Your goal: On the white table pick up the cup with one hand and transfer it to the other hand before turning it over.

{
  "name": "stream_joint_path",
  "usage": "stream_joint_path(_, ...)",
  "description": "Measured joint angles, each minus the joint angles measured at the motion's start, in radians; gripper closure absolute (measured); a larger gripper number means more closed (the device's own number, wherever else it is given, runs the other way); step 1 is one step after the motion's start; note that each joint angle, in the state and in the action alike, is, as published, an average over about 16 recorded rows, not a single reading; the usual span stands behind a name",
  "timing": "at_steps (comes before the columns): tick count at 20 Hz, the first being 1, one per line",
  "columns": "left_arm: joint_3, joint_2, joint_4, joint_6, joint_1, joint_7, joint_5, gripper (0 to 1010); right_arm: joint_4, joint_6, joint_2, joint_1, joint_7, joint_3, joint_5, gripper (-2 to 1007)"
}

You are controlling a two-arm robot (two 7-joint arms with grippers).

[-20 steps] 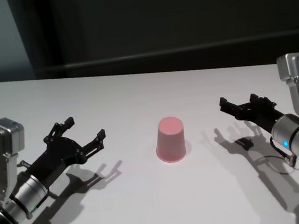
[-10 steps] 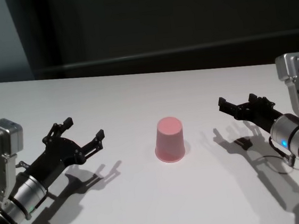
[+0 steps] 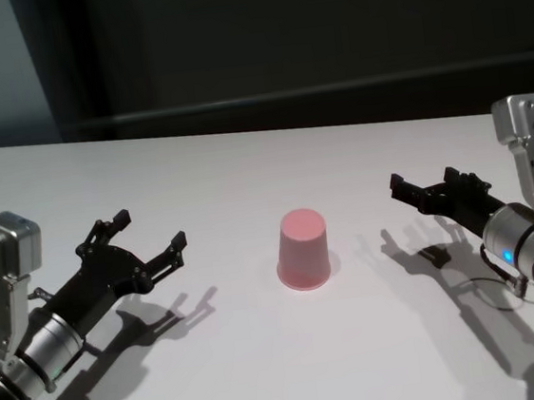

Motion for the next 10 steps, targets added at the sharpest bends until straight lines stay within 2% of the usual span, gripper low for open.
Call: stream_joint_path(10,0.0,0.0,0.0,0.0,0.0,0.0,0.0,9,0.0,0.0,0.0,0.0,0.0,0.0,0.0,5)
